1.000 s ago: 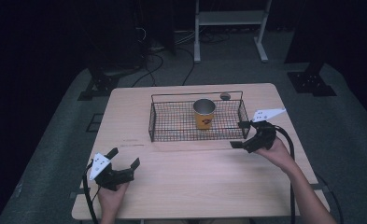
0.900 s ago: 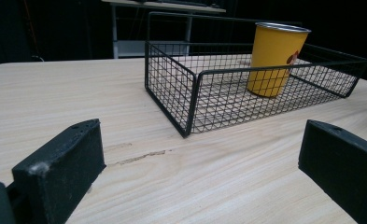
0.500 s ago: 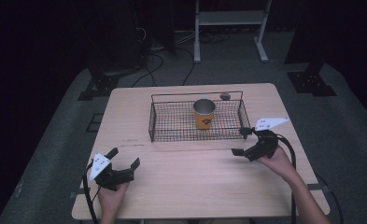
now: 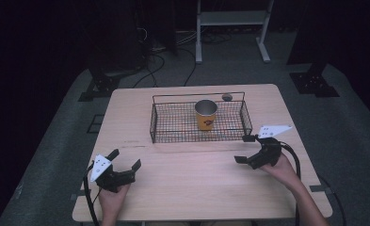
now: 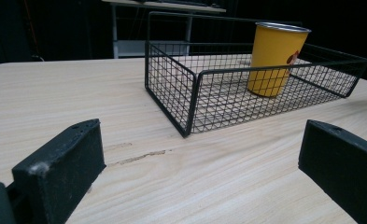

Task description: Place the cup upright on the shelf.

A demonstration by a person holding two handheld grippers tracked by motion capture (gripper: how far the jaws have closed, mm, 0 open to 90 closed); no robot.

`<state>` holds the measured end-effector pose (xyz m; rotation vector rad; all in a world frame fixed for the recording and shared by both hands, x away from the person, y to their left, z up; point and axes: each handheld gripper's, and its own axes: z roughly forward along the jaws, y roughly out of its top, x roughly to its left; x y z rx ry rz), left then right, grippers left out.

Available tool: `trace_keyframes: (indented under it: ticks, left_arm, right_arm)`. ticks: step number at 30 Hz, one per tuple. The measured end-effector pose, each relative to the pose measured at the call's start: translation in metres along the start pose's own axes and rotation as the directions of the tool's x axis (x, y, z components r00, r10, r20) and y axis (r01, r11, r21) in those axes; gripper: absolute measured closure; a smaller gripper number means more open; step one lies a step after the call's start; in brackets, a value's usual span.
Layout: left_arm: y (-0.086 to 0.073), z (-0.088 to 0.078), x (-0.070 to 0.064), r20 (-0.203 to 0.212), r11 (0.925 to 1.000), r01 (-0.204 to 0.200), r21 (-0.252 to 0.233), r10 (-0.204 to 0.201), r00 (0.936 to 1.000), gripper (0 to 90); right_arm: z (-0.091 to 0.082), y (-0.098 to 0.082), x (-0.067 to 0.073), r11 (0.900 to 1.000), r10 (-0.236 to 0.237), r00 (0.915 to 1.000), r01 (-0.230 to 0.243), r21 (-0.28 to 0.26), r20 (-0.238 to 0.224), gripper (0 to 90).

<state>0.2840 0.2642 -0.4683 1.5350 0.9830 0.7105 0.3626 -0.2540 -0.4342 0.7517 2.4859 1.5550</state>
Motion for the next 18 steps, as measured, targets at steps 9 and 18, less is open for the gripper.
trace_keyframes:
  ticks: [9,18]
  left_arm:
    - [0.000,0.000,0.000,-0.001,1.0000,0.000,0.000,0.000,1.0000,0.0]
    - [0.000,0.001,0.000,-0.004,1.0000,0.001,0.000,-0.001,1.0000,0.0]
  right_arm:
    - [-0.003,-0.011,0.003,1.000,0.018,0.9998,-0.018,-0.009,0.004,0.1]
    - [-0.007,-0.024,0.008,0.999,0.030,0.9994,-0.030,-0.022,0.015,0.1]
